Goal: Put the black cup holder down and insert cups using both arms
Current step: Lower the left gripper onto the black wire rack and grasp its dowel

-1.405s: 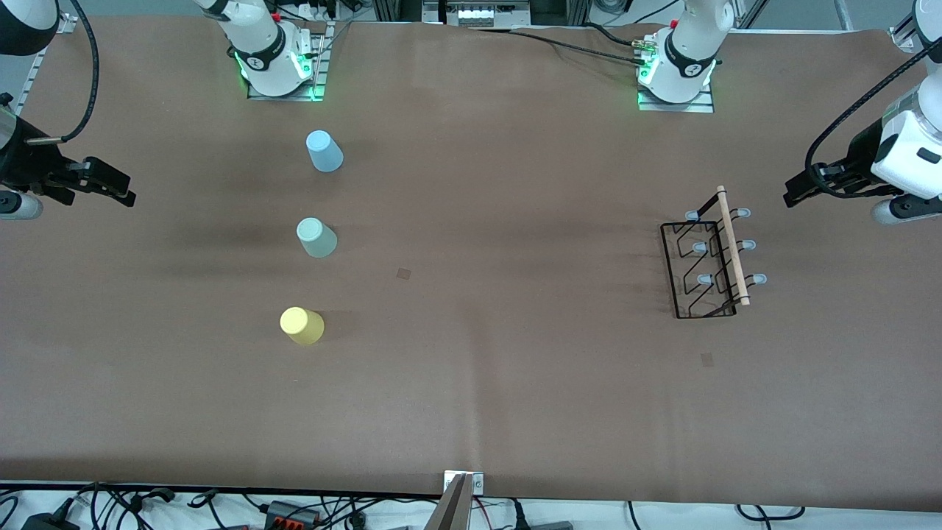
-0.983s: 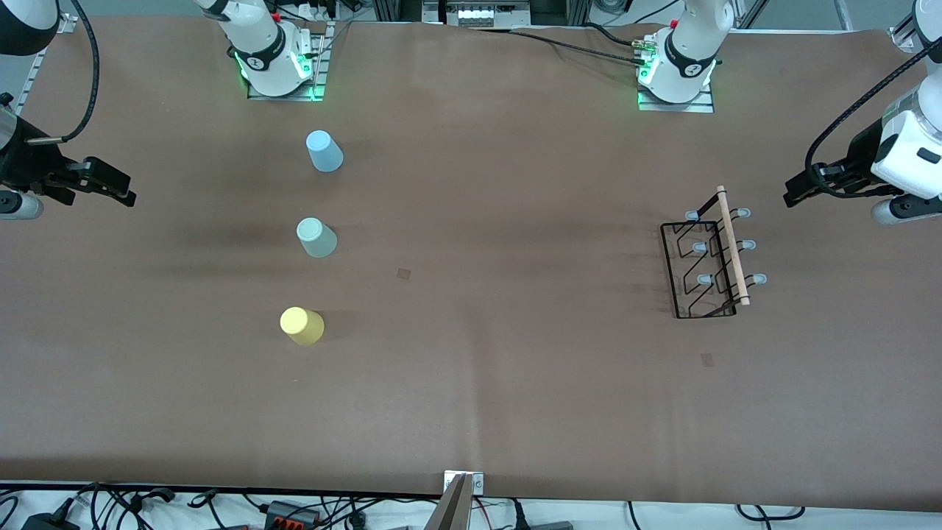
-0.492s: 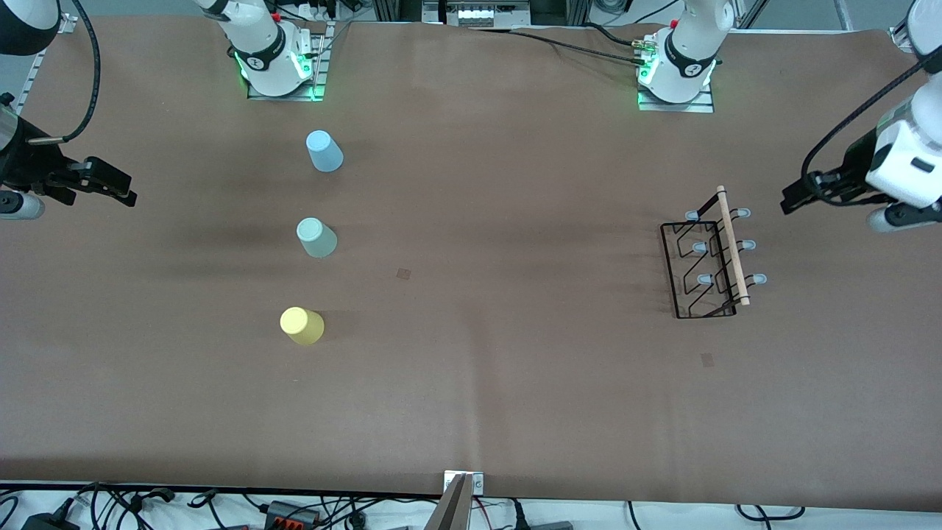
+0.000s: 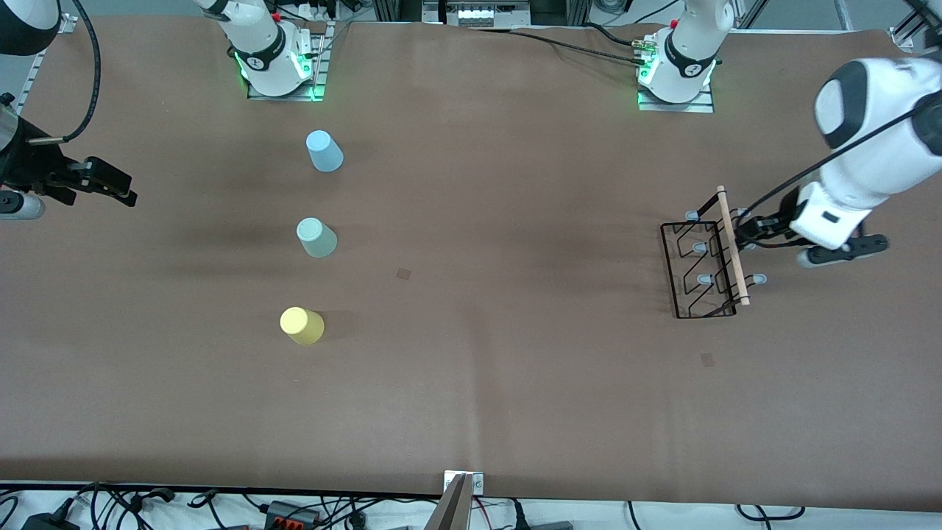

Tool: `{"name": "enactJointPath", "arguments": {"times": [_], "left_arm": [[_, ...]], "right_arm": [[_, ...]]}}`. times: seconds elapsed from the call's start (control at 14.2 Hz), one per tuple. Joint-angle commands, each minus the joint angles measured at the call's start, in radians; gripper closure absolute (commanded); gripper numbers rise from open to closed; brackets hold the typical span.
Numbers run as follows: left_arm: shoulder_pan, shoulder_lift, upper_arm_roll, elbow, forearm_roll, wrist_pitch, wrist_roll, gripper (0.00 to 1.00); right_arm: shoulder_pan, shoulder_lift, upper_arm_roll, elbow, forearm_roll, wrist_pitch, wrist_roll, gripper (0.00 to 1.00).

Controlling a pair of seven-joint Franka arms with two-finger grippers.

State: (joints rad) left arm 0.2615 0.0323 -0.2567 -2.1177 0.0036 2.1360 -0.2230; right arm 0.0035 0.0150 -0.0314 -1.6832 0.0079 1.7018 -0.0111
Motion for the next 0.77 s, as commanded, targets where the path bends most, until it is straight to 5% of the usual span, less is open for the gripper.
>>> {"name": "enactJointPath", "arguments": {"times": [0.0,0.28,0.49,0.7], "left_arm": [[0.005,0.013,-0.003,-0.036,0.001,0.042,0.027,0.00],[0.004,0.066,-0.003,-0.050,0.001,0.074,0.019,0.00],[0.004,0.075,-0.003,-0.053,0.003,0.076,0.024,0.26],[0.004,0.092,-0.003,-0.054,0.003,0.076,0.024,0.37]], "right_arm": [[0.006,-0.012,-0.002,-0.010,-0.014,-0.007,-0.009,0.00],[0.006,0.011,-0.001,-0.016,-0.013,-0.007,-0.006,0.00],[0.010,0.068,0.004,-0.013,-0.009,0.006,0.000,0.00],[0.039,0.143,0.005,0.000,0.007,0.018,0.000,0.00]]}}
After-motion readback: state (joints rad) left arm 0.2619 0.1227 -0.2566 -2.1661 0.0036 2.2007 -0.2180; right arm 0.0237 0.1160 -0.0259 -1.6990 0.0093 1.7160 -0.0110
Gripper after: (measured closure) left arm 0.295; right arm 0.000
